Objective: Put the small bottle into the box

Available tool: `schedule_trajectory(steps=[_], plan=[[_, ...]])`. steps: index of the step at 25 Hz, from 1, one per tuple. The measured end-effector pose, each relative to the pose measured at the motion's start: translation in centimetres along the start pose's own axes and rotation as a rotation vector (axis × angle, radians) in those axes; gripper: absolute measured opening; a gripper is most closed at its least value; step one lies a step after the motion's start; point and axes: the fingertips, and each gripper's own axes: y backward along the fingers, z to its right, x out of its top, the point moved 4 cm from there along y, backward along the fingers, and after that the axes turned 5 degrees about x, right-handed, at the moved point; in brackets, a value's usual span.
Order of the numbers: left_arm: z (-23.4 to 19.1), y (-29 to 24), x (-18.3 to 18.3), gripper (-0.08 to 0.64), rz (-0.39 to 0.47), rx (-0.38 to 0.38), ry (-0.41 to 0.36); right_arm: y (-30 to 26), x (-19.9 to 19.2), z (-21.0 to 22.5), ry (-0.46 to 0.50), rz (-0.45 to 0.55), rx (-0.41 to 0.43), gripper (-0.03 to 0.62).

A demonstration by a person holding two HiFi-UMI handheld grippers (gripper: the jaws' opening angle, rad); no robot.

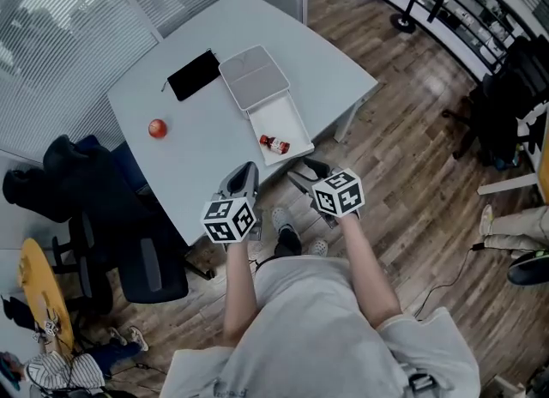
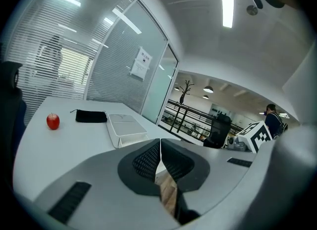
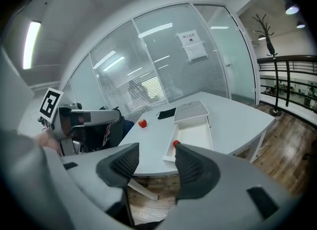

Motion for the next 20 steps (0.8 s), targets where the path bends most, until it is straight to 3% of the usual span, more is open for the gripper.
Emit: schedule_trajectory(steps=[20], plan=[[4.2,4.6,-4.6,0.029,-0.020,0.028,-0.029,6.0,-2.8,-3.1,0.033,0.077,-0.016,0.233]])
